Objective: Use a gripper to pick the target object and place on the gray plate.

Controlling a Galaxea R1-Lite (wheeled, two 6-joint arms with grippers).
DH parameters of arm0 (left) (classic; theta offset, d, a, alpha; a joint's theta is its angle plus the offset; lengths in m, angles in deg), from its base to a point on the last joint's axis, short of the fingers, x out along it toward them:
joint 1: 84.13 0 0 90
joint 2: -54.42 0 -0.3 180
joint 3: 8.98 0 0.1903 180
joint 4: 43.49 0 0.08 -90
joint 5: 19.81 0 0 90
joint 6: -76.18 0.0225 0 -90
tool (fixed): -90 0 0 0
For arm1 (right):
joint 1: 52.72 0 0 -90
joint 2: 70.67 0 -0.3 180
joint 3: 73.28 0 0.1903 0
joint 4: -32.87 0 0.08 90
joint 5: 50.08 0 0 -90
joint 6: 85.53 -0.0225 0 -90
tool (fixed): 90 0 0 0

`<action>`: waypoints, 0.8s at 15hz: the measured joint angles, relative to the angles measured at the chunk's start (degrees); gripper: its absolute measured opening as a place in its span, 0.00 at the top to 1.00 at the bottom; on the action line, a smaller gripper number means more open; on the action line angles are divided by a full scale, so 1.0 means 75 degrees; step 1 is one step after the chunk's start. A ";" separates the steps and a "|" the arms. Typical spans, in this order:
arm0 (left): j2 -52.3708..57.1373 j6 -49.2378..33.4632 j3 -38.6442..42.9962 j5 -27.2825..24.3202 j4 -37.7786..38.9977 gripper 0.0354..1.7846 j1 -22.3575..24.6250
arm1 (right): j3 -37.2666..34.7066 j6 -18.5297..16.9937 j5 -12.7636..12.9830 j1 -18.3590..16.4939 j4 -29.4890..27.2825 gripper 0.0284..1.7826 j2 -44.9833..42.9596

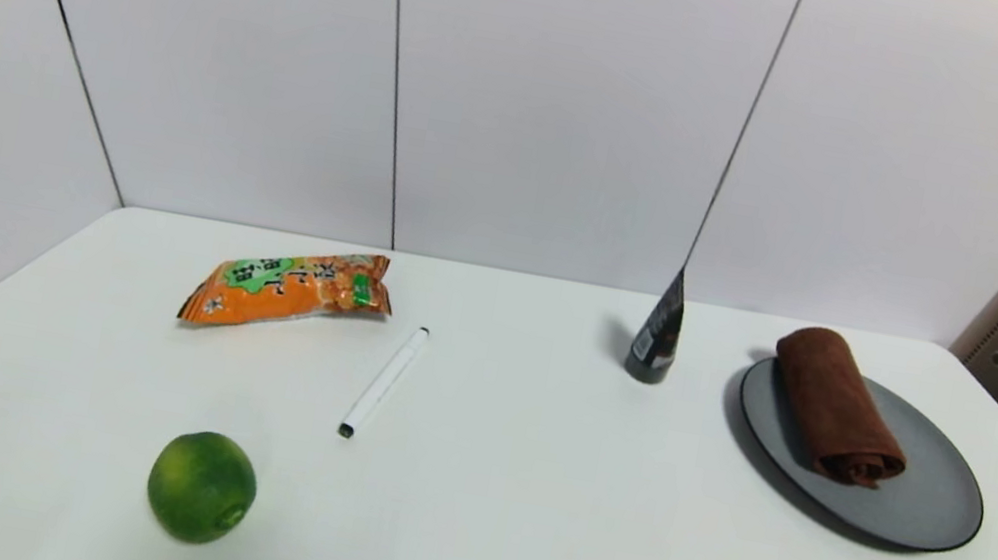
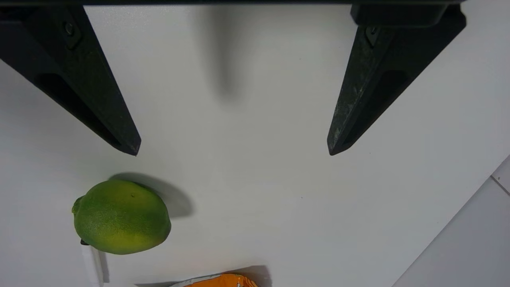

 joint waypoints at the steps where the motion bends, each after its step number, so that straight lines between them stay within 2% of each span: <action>1: 0.0000 -0.0002 0.0000 0.0000 0.0000 0.06 0.0000 | -0.0109 -0.0176 0.0057 -0.0007 0.0039 0.05 -0.0215; 12: 0.0000 0.0000 0.0011 0.0000 0.0000 0.06 0.0000 | -0.0213 -0.0349 0.0039 0.0000 0.0099 0.05 -0.0616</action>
